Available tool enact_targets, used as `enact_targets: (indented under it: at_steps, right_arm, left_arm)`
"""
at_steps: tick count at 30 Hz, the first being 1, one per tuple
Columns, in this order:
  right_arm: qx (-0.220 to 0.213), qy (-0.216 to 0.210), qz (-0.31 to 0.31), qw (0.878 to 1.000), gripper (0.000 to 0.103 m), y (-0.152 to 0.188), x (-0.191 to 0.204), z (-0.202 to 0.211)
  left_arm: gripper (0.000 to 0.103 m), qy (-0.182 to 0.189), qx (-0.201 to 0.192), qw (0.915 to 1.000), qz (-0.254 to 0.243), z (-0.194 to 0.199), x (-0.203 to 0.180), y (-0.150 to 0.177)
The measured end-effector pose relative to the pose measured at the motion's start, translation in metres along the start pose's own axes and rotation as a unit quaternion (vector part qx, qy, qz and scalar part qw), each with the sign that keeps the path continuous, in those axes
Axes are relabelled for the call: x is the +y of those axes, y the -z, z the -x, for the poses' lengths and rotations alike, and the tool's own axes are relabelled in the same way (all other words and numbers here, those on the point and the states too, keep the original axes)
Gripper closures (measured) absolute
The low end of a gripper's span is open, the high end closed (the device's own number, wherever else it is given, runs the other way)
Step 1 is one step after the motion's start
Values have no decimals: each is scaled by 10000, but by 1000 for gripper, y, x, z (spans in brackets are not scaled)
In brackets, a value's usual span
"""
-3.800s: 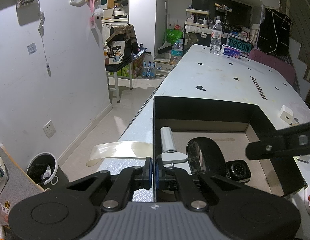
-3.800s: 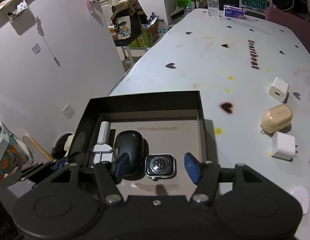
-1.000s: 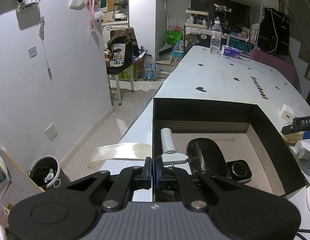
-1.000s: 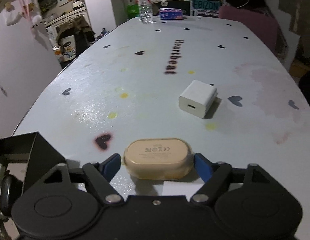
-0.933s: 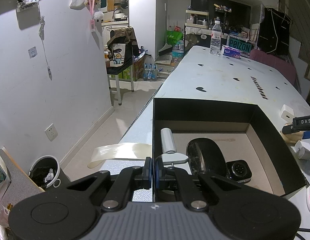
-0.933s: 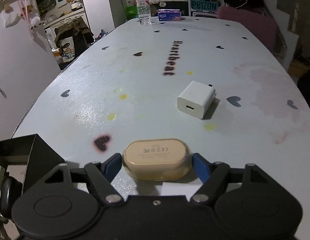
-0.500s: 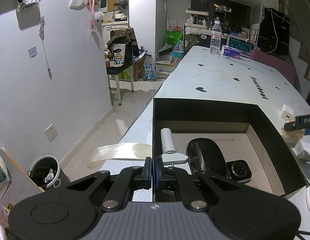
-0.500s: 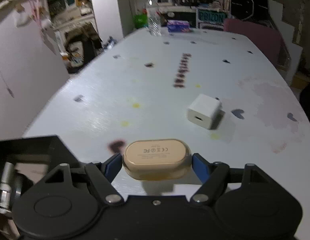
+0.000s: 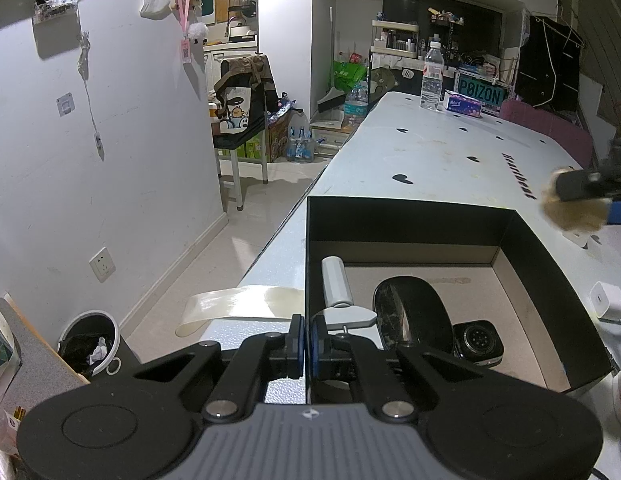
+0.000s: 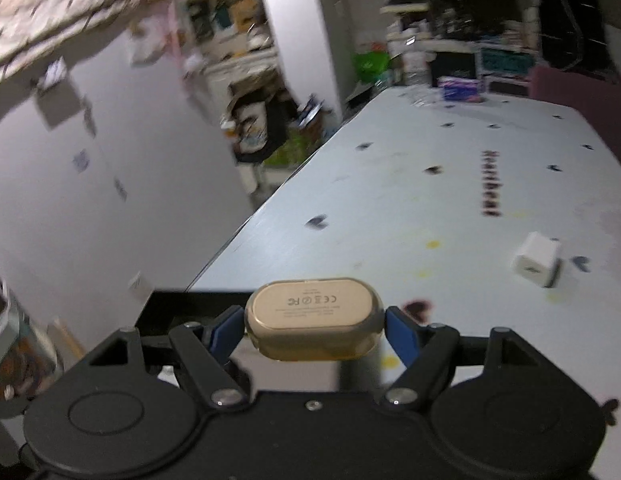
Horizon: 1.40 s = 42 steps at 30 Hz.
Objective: Organize rigid objects
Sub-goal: 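Carry the beige earbud case into the box and release it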
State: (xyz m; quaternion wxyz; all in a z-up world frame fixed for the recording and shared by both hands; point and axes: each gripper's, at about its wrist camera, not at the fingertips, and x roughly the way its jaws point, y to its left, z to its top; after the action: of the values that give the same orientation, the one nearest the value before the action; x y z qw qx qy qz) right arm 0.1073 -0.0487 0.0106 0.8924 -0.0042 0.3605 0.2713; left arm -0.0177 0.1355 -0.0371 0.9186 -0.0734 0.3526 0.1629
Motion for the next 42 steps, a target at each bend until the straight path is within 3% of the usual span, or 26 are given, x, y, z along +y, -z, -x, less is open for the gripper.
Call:
enact_targets:
  at_steps: [11, 17, 21, 26, 34, 38, 42]
  right_arm:
    - [683, 662, 243, 9952, 26, 2, 48, -66]
    - [750, 427, -220, 9960, 26, 4, 46, -84]
    - [690, 588, 68, 9959, 26, 8, 58, -88]
    - [975, 324, 222, 9945, 26, 13, 64, -86]
    - [890, -16, 86, 9960, 26, 10, 68, -88]
    - [805, -99, 75, 9967, 13, 8, 65, -80]
    - [836, -107, 185, 9963, 13, 5, 64, -67]
  left_arm:
    - [100, 40, -1, 10000, 37, 1, 4, -3]
    - [100, 68, -2, 10000, 62, 3, 5, -2]
    - [100, 78, -12, 9999, 62, 3, 5, -2]
    - [99, 90, -10, 9999, 66, 4, 2, 0]
    - [99, 91, -8, 9999, 69, 4, 2, 0]
    - [99, 88, -11, 9999, 64, 4, 2, 0]
    - [99, 86, -9, 9999, 66, 3, 2, 1]
